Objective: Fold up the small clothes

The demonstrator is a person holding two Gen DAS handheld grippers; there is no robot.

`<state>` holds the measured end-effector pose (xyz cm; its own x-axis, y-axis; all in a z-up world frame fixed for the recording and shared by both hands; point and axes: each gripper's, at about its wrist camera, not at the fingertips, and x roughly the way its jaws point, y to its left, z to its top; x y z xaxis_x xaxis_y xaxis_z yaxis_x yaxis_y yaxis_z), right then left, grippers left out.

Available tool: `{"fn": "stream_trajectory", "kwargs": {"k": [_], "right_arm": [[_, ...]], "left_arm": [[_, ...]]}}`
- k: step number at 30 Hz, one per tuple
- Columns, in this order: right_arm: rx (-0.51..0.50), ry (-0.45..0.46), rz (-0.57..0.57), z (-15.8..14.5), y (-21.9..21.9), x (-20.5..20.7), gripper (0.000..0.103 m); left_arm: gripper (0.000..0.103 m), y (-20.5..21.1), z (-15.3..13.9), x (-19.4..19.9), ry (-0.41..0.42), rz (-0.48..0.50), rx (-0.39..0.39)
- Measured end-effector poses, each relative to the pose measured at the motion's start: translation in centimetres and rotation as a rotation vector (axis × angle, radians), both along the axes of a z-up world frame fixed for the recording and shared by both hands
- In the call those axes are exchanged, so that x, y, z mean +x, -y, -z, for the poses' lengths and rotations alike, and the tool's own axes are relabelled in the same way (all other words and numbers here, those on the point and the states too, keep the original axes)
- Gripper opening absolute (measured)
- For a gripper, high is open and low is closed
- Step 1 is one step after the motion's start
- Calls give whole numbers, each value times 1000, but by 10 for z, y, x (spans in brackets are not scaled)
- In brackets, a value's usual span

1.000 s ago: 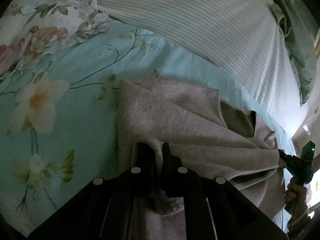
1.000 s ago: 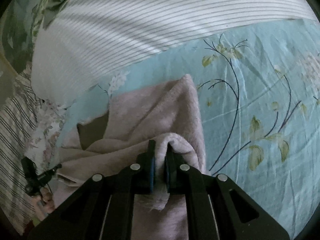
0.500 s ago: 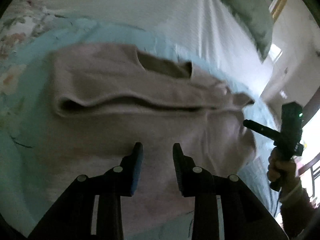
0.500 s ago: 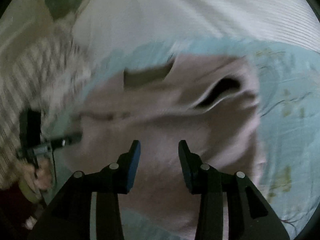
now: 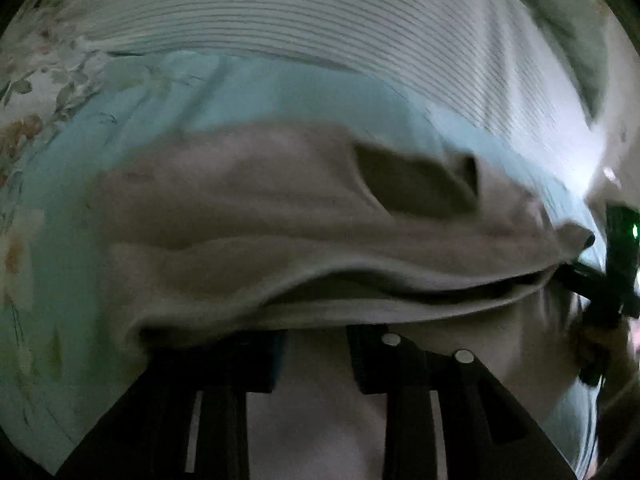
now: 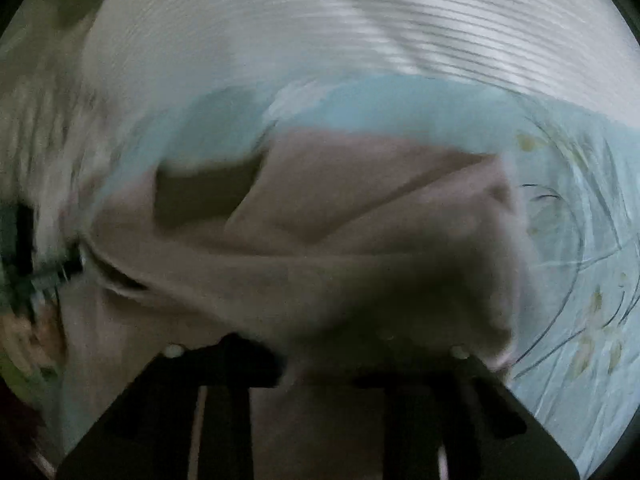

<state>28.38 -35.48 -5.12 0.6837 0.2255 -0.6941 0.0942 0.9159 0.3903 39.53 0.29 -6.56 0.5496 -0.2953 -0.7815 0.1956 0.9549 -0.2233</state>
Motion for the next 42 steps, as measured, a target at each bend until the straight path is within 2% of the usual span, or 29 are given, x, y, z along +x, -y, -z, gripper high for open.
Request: {"fn": "stream_trajectory", "kwargs": {"k": [1,3,5,9,13,16,18,19,20,23,26,29,31,33,42], "right_arm": [[9,20,40,-2,8,0,19],[28,23,112,-2,23,-4,20],[81,21,130,-1,30,-10,20],[89,36,120,-4,23,-37,22],[142,52,107,-2,10,-78,22],[189,48,90,0,-2,-114,23],[212,53,86,0,-12,-142,25],[222,54,87,-1,-14,-152,31],[237,58,85,-1,-19,-166,37],[256,71,86,-3,-31,-197,39],[262,72,81,-4,-44,-222,39],[253,66,56,-6,-58,-236,40],[239,63,44,-7,-66,-242,44],[238,57,34,-6,-74,-248,48],[242,20,11,2,-89,-257,51]], "left_arm": [[24,-7,-3,11,4,-47,18],[24,-25,-9,28,18,-120,-6],[24,-38,-13,34,22,-184,-26],[29,-54,-16,14,25,-238,-101],[29,-49,-15,-39,32,-237,-131],[33,-44,-15,-93,28,-234,-186],[34,-39,-16,-119,22,-226,-214],[34,-36,-18,-134,21,-216,-227],[36,-37,-20,-155,26,-212,-233],[49,-37,-22,-205,45,-216,-266],[50,-39,-13,-237,16,-211,-309],[50,-41,0,-256,-31,-208,-325],[50,-42,6,-264,-51,-210,-336],[53,-42,9,-269,-56,-209,-345],[62,-38,17,-267,-69,-222,-378]]}}
